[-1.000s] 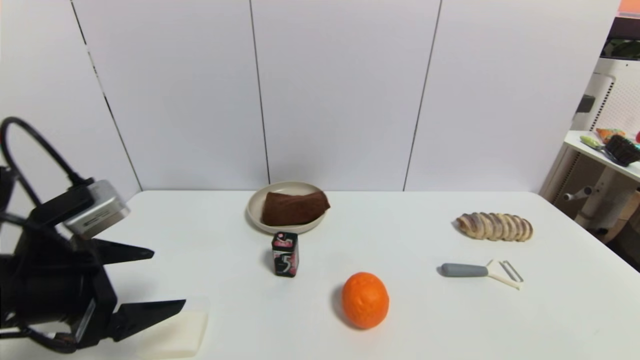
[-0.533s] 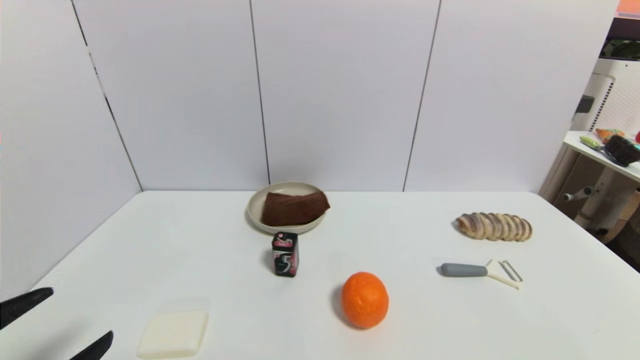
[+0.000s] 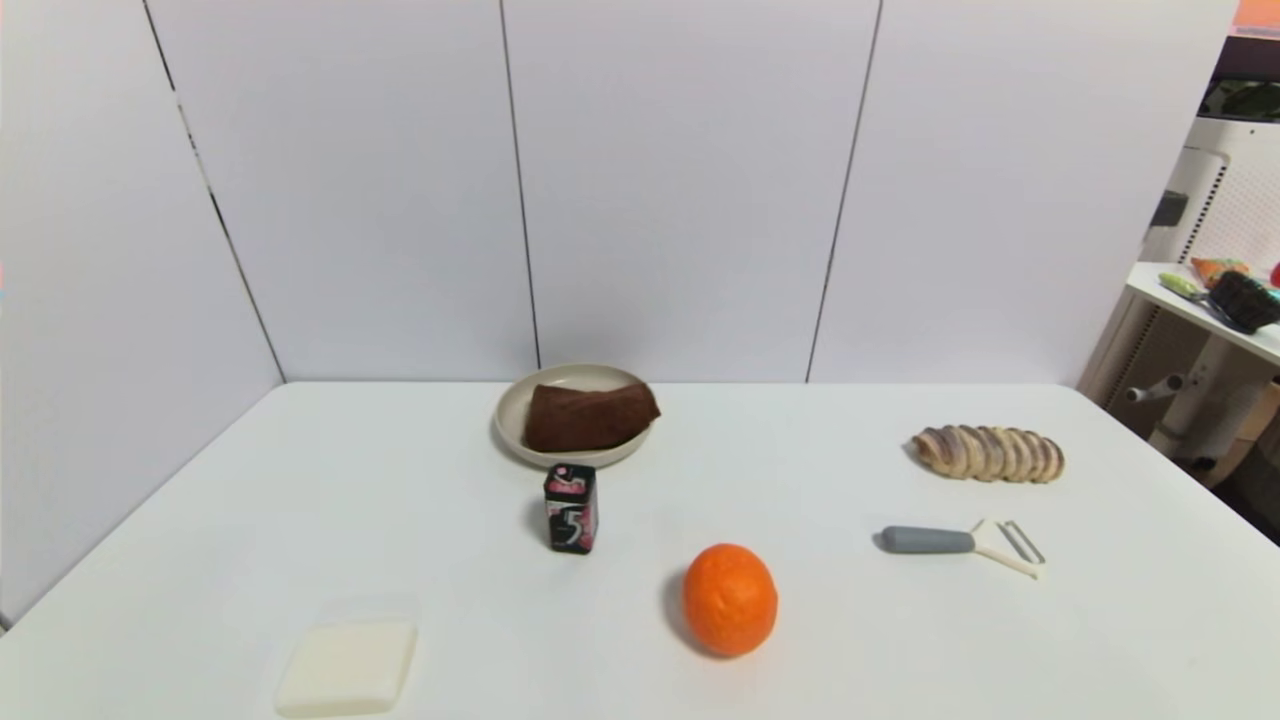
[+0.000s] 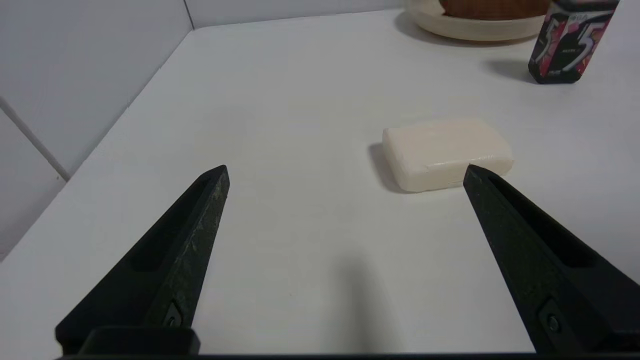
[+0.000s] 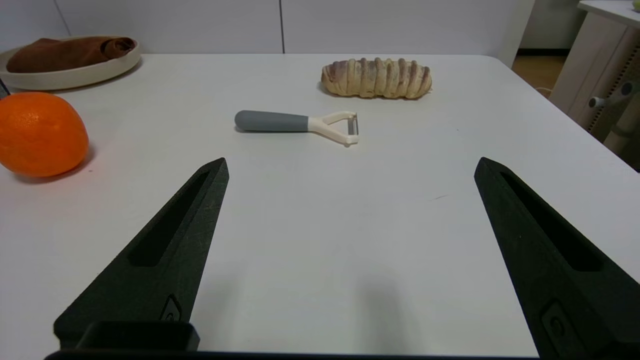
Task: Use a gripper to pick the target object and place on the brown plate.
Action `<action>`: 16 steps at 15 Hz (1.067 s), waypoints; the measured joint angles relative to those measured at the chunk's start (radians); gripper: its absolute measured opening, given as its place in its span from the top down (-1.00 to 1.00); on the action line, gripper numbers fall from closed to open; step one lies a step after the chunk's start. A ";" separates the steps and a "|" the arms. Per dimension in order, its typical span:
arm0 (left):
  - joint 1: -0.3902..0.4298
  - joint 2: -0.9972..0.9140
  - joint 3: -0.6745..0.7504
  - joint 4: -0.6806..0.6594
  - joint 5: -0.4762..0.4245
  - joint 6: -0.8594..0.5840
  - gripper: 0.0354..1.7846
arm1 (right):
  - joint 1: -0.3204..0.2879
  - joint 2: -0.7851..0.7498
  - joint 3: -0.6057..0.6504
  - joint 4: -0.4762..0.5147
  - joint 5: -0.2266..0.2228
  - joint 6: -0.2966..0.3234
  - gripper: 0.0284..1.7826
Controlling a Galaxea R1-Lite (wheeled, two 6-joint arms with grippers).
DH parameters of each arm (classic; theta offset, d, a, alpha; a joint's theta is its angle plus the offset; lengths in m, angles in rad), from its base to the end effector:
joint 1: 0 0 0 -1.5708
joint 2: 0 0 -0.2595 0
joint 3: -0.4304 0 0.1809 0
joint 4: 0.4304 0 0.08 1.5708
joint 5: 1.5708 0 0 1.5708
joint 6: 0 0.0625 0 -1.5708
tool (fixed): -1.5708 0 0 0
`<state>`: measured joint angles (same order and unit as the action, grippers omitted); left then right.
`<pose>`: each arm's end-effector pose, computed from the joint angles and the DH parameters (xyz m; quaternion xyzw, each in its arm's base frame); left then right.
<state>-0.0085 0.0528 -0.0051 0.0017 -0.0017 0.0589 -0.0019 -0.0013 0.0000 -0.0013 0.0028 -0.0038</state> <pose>0.0510 -0.0005 0.0742 0.0295 0.0245 -0.0058 0.9992 0.0473 0.0001 0.0757 -0.0019 -0.0013 0.0004 1.0000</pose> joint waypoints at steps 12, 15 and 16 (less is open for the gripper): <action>0.001 -0.056 0.004 -0.002 0.002 -0.062 -0.89 | 0.000 0.000 0.000 0.000 0.000 0.000 -0.90; 0.000 -0.056 0.004 -0.002 0.002 -0.062 -0.89 | 0.000 0.000 0.000 0.000 0.000 0.000 -0.90; 0.000 -0.056 0.004 -0.002 0.002 -0.062 -0.89 | 0.000 0.000 0.000 0.000 0.000 0.000 -0.90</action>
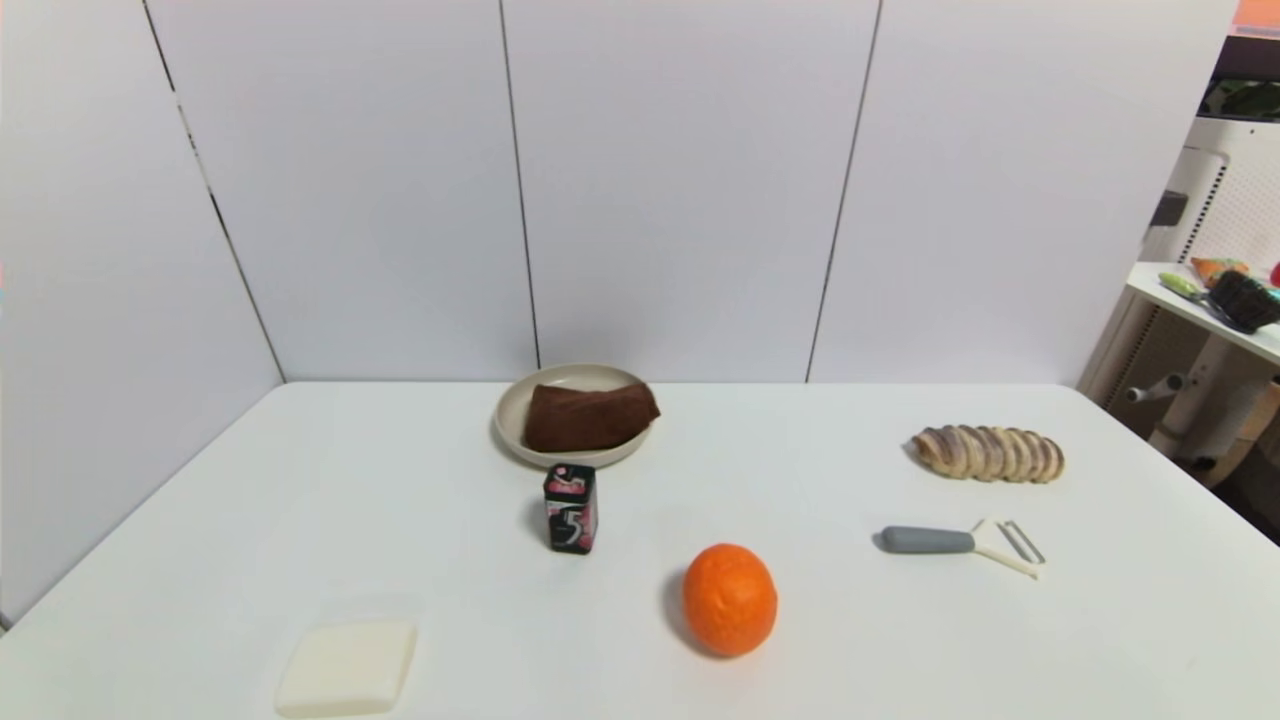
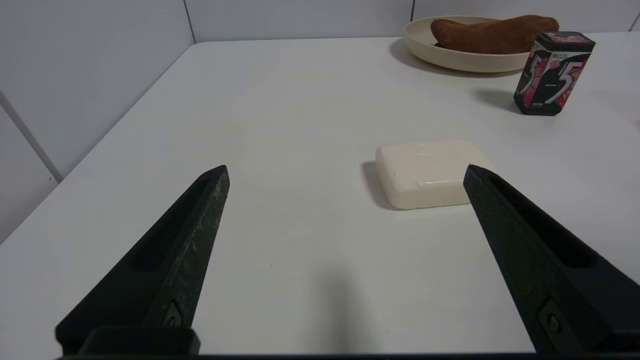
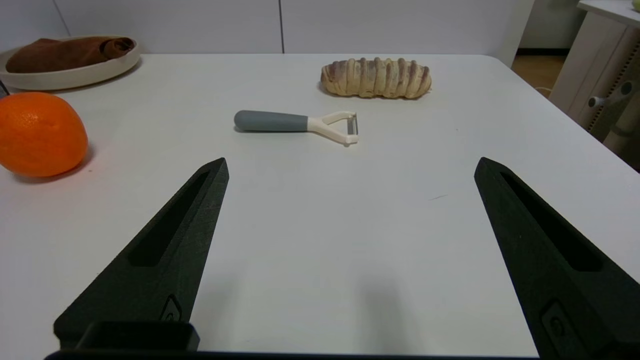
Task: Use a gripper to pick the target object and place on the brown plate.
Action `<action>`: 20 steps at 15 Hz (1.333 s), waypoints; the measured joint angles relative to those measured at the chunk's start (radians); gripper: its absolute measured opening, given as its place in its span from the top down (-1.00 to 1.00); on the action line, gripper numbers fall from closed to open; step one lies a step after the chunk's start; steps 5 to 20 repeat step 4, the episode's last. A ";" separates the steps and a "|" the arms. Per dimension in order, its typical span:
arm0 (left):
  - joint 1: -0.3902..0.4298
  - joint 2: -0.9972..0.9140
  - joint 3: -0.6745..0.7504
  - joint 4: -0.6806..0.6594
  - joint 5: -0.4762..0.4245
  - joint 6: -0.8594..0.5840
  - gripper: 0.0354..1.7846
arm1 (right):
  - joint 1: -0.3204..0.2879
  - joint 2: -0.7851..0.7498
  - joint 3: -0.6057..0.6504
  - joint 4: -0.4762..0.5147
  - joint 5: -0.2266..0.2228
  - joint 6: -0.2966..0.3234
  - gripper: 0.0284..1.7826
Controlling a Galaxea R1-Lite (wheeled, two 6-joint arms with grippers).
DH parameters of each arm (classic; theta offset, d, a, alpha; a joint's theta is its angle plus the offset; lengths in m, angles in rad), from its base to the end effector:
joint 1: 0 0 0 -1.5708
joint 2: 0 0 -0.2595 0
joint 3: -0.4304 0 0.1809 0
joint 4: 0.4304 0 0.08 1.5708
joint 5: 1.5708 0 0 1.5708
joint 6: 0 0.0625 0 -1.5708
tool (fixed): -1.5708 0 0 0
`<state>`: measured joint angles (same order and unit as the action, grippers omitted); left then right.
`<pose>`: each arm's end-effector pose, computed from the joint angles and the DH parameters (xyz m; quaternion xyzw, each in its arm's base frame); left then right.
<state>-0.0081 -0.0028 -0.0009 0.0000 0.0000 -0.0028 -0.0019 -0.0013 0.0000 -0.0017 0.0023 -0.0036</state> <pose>0.0471 -0.0004 0.0759 -0.0014 -0.0018 -0.0041 1.0000 0.0473 0.0001 0.0758 -0.0018 -0.0015 0.0002 1.0000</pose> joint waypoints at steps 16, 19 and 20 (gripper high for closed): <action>0.000 0.000 0.000 0.000 0.000 0.000 -0.89 | 0.000 0.000 0.000 0.001 0.000 0.002 -0.90; 0.000 0.000 0.000 0.000 0.000 0.000 -0.89 | 0.000 0.000 0.000 0.001 0.000 0.002 -0.90; 0.000 0.000 0.000 0.000 0.000 0.000 -0.89 | 0.000 0.000 0.000 0.001 0.000 0.002 -0.90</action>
